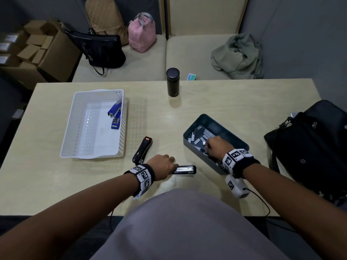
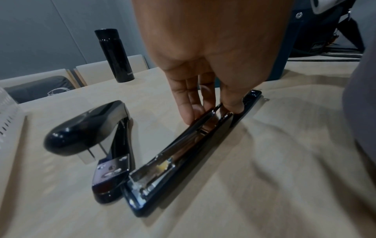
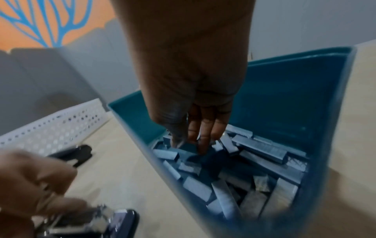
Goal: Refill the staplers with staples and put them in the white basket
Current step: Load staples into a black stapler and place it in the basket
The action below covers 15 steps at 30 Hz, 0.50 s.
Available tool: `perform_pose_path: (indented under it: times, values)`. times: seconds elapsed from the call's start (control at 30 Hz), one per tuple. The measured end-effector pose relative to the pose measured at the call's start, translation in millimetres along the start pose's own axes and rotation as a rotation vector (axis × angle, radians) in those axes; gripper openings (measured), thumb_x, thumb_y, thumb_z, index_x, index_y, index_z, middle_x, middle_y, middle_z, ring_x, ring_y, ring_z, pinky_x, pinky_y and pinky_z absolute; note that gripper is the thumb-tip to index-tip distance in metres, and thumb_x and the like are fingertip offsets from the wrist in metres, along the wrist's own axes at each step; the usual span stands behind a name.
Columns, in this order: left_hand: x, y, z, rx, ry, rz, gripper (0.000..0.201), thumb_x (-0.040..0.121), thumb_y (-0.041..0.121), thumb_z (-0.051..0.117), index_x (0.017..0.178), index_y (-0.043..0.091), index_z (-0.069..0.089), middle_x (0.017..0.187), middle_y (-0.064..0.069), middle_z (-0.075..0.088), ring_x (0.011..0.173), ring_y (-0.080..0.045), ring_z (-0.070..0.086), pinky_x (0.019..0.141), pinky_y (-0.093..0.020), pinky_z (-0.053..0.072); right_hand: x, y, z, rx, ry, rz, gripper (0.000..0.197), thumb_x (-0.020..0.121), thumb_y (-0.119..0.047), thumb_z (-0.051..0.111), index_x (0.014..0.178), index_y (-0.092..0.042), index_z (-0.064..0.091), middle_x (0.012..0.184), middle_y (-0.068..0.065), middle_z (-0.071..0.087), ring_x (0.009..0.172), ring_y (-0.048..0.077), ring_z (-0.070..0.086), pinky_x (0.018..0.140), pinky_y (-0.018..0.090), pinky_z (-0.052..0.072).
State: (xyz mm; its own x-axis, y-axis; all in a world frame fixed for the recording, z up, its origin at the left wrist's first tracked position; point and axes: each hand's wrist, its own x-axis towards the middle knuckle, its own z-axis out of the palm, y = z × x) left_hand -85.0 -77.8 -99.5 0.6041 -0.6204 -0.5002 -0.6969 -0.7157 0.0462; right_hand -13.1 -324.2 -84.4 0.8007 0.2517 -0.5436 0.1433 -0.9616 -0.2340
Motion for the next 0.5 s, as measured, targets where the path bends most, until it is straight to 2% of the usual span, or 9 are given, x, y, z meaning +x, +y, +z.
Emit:
perform_pose_path:
  times: [0.07, 0.13, 0.2, 0.27, 0.3, 0.37, 0.43, 0.5]
  values:
    - [0, -1, 1, 0.007, -0.001, 0.004, 0.033, 0.092, 0.016, 0.05, 0.124, 0.018, 0.054, 0.106, -0.01, 0.058, 0.095, -0.031, 0.058, 0.06, -0.037, 0.042, -1, 2, -6, 0.143, 0.01, 0.01, 0.015, 0.091, -0.01, 0.054, 0.085, -0.008, 0.068, 0.081, -0.001, 0.067, 0.082, 0.021, 0.066, 0.069, 0.03, 0.049]
    - [1, -1, 2, 0.011, -0.001, 0.012, 0.031, 0.093, 0.019, 0.049, 0.124, 0.018, 0.055, 0.106, -0.009, 0.058, 0.095, -0.031, 0.058, 0.061, -0.037, 0.043, -1, 5, -12, 0.25, 0.009, 0.009, 0.011, 0.091, -0.008, 0.056, 0.086, -0.009, 0.066, 0.076, -0.006, 0.064, 0.081, 0.017, 0.067, 0.07, 0.026, 0.047]
    - [1, -2, 3, 0.017, 0.002, 0.017, 0.031, 0.093, 0.019, 0.049, 0.124, 0.018, 0.055, 0.106, -0.009, 0.058, 0.095, -0.031, 0.058, 0.061, -0.037, 0.044, -3, 8, -16, 0.407, 0.003, 0.029, 0.01, 0.093, -0.006, 0.055, 0.094, -0.009, 0.065, 0.079, 0.0, 0.067, 0.072, 0.015, 0.07, 0.067, 0.023, 0.052]
    - [1, -2, 3, 0.02, 0.004, 0.025, 0.031, 0.094, 0.019, 0.049, 0.124, 0.017, 0.055, 0.107, -0.01, 0.058, 0.096, -0.032, 0.058, 0.062, -0.038, 0.045, -7, 9, -21, 0.593, 0.031, 0.029, 0.014, 0.096, -0.006, 0.053, 0.106, -0.011, 0.061, 0.081, 0.005, 0.068, 0.062, 0.013, 0.071, 0.057, 0.018, 0.054]
    - [1, -2, 3, 0.022, 0.006, 0.027, 0.031, 0.094, 0.02, 0.048, 0.125, 0.017, 0.055, 0.108, -0.01, 0.058, 0.097, -0.032, 0.058, 0.063, -0.039, 0.045, -9, 9, -26, 0.662, 0.065, 0.012, 0.018, 0.096, -0.005, 0.052, 0.111, -0.01, 0.06, 0.082, 0.006, 0.067, 0.062, 0.015, 0.071, 0.054, 0.017, 0.052]
    - [1, -2, 2, 0.023, 0.015, 0.029, 0.032, 0.096, 0.023, 0.047, 0.126, 0.016, 0.055, 0.11, -0.011, 0.058, 0.098, -0.033, 0.058, 0.063, -0.038, 0.044, -13, 4, -38, 0.773, 0.127, -0.03, 0.027, 0.095, 0.0, 0.052, 0.121, -0.005, 0.06, 0.081, 0.01, 0.067, 0.066, 0.02, 0.069, 0.057, 0.019, 0.053]
    - [0, -3, 4, 0.027, 0.024, 0.031, 0.032, 0.096, 0.024, 0.046, 0.126, 0.017, 0.054, 0.11, -0.011, 0.058, 0.098, -0.033, 0.058, 0.062, -0.038, 0.043, -20, -6, -52, 0.869, 0.161, -0.067, 0.027, 0.095, 0.0, 0.054, 0.12, -0.002, 0.064, 0.077, 0.014, 0.068, 0.065, 0.019, 0.065, 0.059, 0.018, 0.053]
    - [-1, -2, 4, 0.031, 0.03, 0.029, 0.032, 0.096, 0.025, 0.046, 0.127, 0.017, 0.054, 0.11, -0.011, 0.058, 0.097, -0.032, 0.059, 0.061, -0.037, 0.042, -28, -20, -63, 0.963, 0.171, -0.112, 0.02, 0.091, -0.003, 0.063, 0.11, -0.001, 0.07, 0.076, 0.016, 0.07, 0.063, 0.015, 0.065, 0.06, 0.017, 0.053]
